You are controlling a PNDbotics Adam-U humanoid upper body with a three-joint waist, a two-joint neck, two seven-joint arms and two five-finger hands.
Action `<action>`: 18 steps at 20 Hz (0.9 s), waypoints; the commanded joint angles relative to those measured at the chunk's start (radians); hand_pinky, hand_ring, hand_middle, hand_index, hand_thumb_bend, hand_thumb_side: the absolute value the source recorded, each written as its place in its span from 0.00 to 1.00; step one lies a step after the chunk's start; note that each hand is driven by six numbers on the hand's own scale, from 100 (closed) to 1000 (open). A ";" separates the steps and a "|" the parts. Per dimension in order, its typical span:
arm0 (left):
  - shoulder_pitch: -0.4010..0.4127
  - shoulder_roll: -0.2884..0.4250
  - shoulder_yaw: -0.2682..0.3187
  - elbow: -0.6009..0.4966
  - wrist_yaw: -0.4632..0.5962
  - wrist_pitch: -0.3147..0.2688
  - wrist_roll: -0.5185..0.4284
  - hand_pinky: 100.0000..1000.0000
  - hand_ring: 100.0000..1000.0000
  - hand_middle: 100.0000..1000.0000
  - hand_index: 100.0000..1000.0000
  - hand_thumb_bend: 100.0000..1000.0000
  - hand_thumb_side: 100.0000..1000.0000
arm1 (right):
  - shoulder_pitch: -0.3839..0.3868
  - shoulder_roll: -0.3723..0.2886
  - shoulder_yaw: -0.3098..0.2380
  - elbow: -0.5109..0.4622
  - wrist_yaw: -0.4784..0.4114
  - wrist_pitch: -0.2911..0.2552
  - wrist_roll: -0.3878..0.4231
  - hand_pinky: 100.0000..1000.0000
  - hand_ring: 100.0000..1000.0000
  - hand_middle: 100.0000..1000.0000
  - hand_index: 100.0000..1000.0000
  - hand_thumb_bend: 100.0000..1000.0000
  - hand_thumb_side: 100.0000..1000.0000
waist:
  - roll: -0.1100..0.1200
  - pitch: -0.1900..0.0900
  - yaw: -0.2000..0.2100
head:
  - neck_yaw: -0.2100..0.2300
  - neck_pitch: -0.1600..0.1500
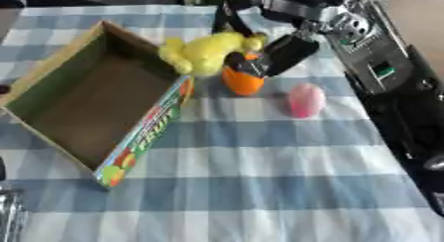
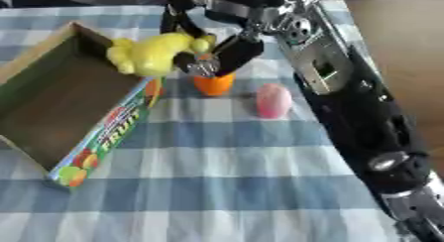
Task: Pick up objects on the table and place them in the box.
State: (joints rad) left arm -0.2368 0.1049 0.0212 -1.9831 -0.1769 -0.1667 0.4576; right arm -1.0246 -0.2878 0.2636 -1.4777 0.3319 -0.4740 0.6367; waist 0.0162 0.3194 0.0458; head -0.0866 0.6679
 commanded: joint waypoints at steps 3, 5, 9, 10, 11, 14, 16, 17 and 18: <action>-0.008 0.002 -0.008 -0.017 0.005 -0.003 -0.008 0.44 0.60 0.56 0.73 0.00 0.71 | -0.036 0.093 0.005 -0.017 0.027 0.002 0.008 0.70 0.61 0.18 0.33 0.00 0.05 | 0.001 -0.022 0.012 | -0.015 -0.007; -0.009 0.002 -0.009 -0.017 0.006 -0.004 -0.010 0.44 0.60 0.56 0.73 0.00 0.70 | -0.038 0.138 0.015 -0.002 0.052 -0.010 0.017 0.70 0.61 0.18 0.32 0.00 0.05 | 0.001 -0.020 0.018 | -0.020 -0.007; -0.010 0.003 -0.011 -0.017 0.008 -0.005 -0.011 0.44 0.60 0.56 0.73 0.00 0.70 | -0.040 0.215 0.030 0.050 0.108 -0.049 0.040 0.70 0.61 0.18 0.32 0.00 0.05 | -0.002 -0.015 0.028 | -0.026 -0.009; -0.011 0.003 -0.011 -0.017 0.009 -0.005 -0.012 0.44 0.60 0.56 0.73 0.00 0.70 | -0.039 0.232 0.031 0.066 0.123 -0.060 0.046 0.70 0.61 0.18 0.32 0.00 0.05 | -0.003 -0.014 0.030 | -0.027 -0.011; -0.012 0.004 -0.012 -0.017 0.009 -0.006 -0.012 0.44 0.60 0.56 0.73 0.00 0.70 | -0.037 0.246 0.031 0.082 0.137 -0.070 0.050 0.69 0.61 0.18 0.32 0.00 0.05 | -0.003 -0.013 0.032 | -0.028 -0.012; -0.015 0.004 -0.015 -0.017 0.011 -0.006 -0.015 0.44 0.60 0.56 0.73 0.00 0.70 | -0.030 0.287 0.020 0.130 0.185 -0.097 0.054 0.69 0.61 0.18 0.32 0.00 0.05 | -0.005 -0.009 0.040 | -0.034 -0.017; -0.016 0.004 -0.017 -0.017 0.013 -0.006 -0.017 0.44 0.60 0.56 0.73 0.00 0.71 | -0.024 0.310 0.007 0.156 0.216 -0.107 0.051 0.69 0.61 0.18 0.32 0.00 0.05 | -0.006 -0.006 0.045 | -0.038 -0.021; -0.017 0.004 -0.018 -0.017 0.013 -0.006 -0.018 0.44 0.60 0.56 0.73 0.00 0.71 | -0.022 0.320 -0.001 0.166 0.232 -0.112 0.047 0.69 0.61 0.18 0.32 0.00 0.05 | -0.006 -0.005 0.047 | -0.040 -0.022; -0.017 0.003 -0.019 -0.017 0.014 -0.007 -0.019 0.44 0.60 0.56 0.73 0.00 0.70 | -0.019 0.331 -0.007 0.174 0.247 -0.115 0.041 0.69 0.61 0.18 0.32 0.00 0.05 | -0.006 -0.003 0.050 | -0.042 -0.023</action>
State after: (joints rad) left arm -0.2463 0.1045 0.0067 -1.9831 -0.1678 -0.1717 0.4435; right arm -1.0277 0.0268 0.2704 -1.3061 0.5561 -0.5267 0.6292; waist 0.0072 0.3340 0.0939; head -0.1247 0.6572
